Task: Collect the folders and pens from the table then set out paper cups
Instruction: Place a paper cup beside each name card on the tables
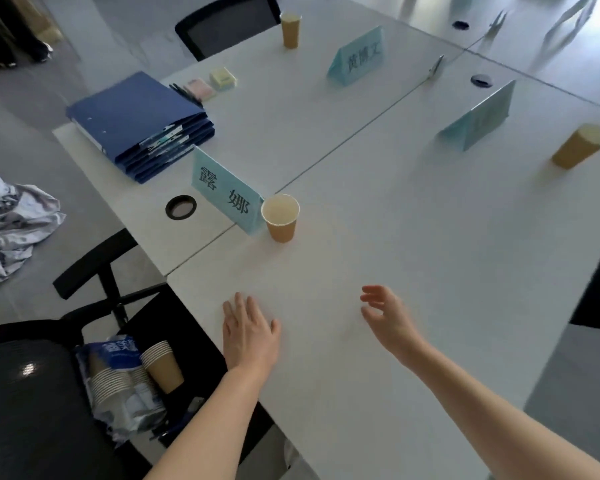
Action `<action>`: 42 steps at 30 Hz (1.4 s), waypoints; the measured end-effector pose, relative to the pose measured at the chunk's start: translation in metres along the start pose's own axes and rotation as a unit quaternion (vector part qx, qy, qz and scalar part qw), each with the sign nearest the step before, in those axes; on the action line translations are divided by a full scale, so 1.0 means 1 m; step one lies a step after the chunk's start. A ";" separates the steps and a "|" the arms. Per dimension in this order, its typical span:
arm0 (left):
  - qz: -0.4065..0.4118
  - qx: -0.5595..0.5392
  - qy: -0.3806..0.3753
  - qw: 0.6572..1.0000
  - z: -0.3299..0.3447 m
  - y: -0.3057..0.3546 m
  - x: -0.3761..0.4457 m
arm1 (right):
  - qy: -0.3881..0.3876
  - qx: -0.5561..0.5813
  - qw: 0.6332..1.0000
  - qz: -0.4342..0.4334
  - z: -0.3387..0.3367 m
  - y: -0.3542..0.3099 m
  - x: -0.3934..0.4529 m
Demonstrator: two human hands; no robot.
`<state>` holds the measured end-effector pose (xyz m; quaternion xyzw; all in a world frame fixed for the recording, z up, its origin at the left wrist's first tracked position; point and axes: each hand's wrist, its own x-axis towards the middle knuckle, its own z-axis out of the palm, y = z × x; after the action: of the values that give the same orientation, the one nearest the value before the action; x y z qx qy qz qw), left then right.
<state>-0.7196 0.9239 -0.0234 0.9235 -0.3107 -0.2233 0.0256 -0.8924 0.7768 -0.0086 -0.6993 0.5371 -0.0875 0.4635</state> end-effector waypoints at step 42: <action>0.147 -0.202 0.058 0.966 0.089 0.569 -0.117 | 0.070 0.024 0.997 -0.019 -0.531 0.180 0.056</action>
<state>-1.1606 0.5426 0.0485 0.8547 -0.3896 -0.2209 0.2625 -1.3195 0.4370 0.1312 -0.6905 0.5524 -0.1573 0.4397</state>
